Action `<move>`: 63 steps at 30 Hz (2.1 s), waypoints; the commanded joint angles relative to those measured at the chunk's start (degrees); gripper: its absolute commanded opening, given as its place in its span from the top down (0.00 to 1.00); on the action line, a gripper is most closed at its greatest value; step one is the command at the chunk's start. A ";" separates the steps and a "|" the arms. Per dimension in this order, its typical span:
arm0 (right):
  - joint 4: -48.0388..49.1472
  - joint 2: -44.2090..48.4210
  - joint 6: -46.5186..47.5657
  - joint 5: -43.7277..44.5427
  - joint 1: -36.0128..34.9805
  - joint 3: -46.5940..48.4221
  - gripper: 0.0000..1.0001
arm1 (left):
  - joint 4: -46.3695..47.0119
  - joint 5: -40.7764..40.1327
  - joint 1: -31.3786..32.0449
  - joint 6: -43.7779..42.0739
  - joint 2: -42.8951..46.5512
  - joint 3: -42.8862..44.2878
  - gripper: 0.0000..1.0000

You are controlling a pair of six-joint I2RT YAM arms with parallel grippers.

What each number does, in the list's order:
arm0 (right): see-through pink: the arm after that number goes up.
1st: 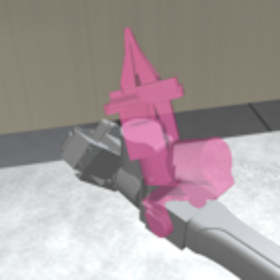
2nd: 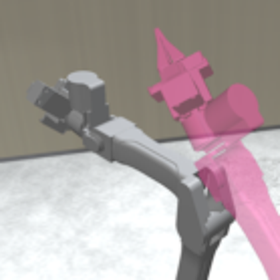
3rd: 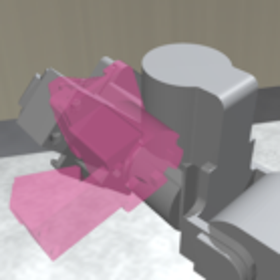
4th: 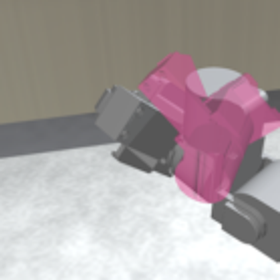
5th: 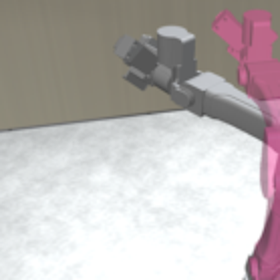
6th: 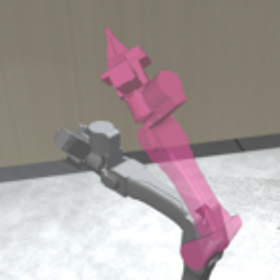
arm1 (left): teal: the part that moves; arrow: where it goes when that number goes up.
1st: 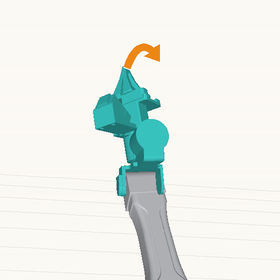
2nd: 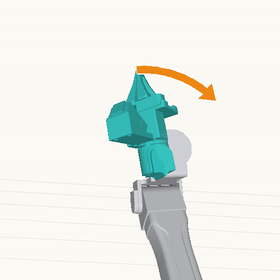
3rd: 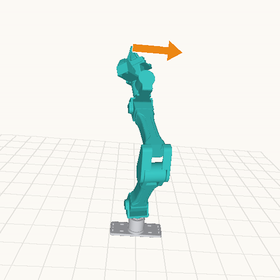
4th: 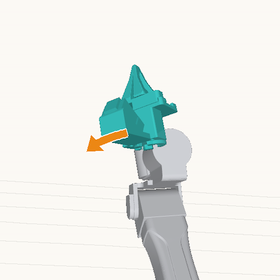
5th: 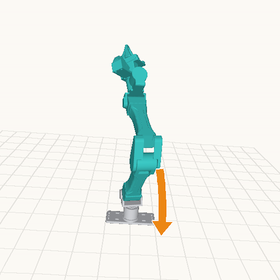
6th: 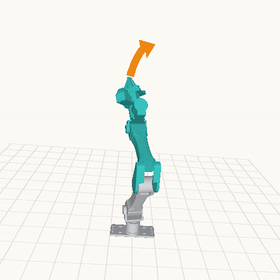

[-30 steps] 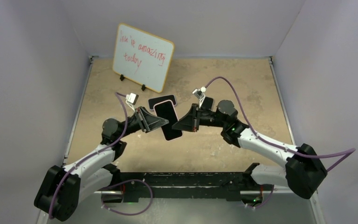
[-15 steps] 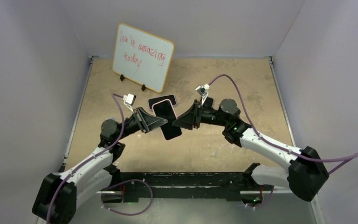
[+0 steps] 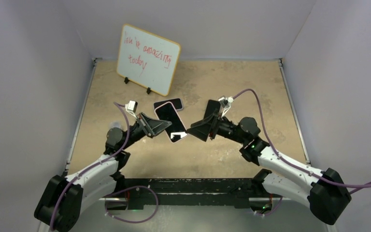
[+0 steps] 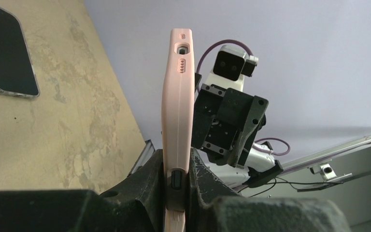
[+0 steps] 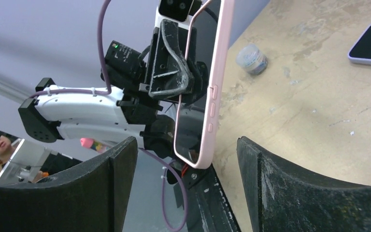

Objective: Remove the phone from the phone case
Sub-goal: Remove the phone case from the phone.

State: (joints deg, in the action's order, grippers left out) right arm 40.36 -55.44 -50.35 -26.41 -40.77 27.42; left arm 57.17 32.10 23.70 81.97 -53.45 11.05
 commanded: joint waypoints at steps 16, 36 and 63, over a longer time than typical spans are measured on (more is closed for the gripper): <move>27.34 -7.99 -9.60 -2.26 -0.18 -6.43 0.42 | 9.90 -4.53 0.20 3.43 0.55 0.29 1.00; 34.31 -13.67 -8.54 -8.93 -0.18 -5.26 1.00 | 10.21 -4.18 0.20 5.48 -2.12 1.08 1.00; 52.03 -21.78 1.71 -27.07 -0.80 6.24 1.00 | 7.48 -2.39 0.20 6.97 -5.21 1.57 1.00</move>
State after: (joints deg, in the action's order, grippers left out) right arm 74.78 -75.37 -50.13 -45.41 -39.20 27.90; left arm 68.45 28.45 22.85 87.99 -57.28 10.70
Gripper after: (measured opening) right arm 0.041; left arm 0.165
